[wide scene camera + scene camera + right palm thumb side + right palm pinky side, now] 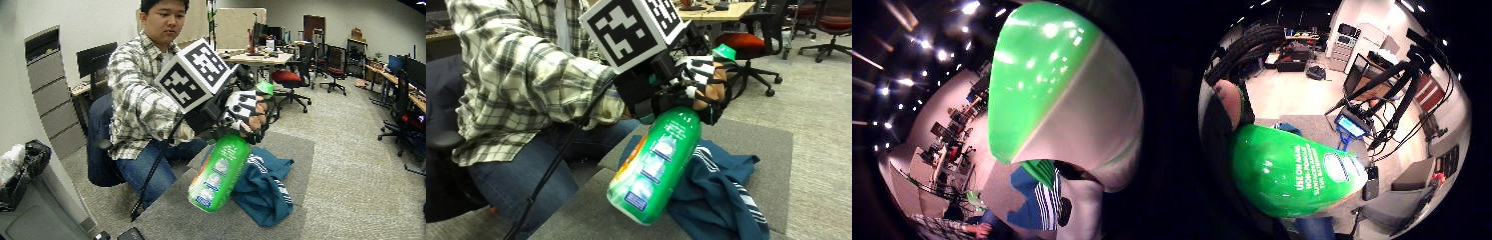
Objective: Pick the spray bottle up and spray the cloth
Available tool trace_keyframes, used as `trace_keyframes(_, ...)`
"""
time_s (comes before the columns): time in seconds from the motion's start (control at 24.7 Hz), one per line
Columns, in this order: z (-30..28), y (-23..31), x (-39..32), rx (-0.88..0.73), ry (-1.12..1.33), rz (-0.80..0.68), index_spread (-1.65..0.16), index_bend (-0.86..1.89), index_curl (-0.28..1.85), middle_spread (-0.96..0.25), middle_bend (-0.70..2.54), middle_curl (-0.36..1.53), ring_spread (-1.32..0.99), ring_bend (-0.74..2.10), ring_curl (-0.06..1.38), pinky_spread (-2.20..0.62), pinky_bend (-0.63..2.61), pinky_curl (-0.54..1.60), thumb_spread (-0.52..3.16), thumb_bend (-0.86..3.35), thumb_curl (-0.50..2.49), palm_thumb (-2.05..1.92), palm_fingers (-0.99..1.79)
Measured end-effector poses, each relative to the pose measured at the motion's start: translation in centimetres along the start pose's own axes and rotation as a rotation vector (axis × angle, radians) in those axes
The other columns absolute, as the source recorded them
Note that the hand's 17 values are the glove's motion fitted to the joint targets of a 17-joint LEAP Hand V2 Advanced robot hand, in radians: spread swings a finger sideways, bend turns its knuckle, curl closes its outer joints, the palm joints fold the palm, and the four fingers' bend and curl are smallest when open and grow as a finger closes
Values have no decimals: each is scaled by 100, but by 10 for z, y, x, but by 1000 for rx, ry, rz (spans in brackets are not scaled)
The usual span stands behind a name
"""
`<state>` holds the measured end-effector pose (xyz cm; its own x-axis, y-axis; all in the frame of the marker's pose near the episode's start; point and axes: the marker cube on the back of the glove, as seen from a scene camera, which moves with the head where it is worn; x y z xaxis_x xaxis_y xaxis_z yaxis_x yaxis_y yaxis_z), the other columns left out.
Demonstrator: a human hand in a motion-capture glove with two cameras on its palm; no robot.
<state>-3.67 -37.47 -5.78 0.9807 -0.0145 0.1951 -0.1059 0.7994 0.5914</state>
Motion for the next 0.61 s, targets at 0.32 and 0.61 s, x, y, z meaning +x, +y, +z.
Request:
trace_keyframes(0.32,51,23,-19,-207,284,-191,-27,27,65,-11,55,58,-16,60,53,-10,44,42,43,-3,78,100,122)
trace_keyframes(0.61,70,35,-23,-301,412,-328,-27,27,66,-11,55,58,-16,59,53,-10,43,42,43,-3,79,99,122)
